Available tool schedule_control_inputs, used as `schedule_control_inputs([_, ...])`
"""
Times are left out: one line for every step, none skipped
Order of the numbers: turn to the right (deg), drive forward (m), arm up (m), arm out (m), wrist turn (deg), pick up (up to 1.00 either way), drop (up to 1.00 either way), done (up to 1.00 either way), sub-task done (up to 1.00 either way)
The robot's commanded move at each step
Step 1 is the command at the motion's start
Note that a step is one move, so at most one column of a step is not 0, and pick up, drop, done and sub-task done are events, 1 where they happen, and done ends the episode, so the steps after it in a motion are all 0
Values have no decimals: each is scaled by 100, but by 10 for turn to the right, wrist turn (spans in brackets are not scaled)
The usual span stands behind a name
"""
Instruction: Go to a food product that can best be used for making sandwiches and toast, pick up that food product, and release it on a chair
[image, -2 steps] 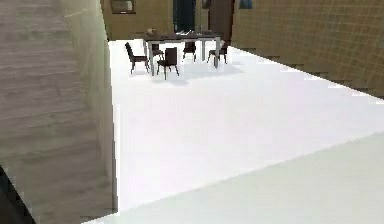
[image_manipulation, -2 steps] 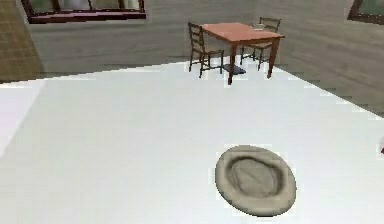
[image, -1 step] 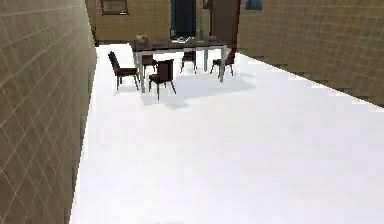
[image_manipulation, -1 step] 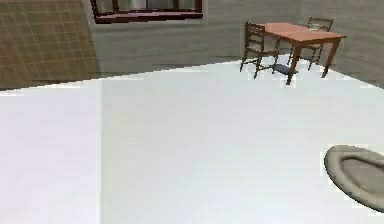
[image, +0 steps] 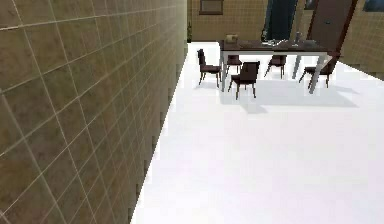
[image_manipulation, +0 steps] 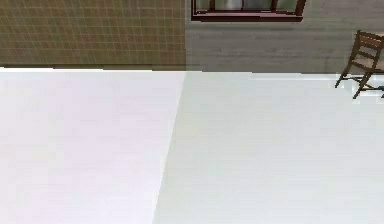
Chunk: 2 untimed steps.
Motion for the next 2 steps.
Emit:
schedule_control_inputs([0, 5, 0, 0, 0, 0, 0, 0, 0])
schedule_control_inputs([60, 0, 0, 0, 0, 0, 0, 0, 0])
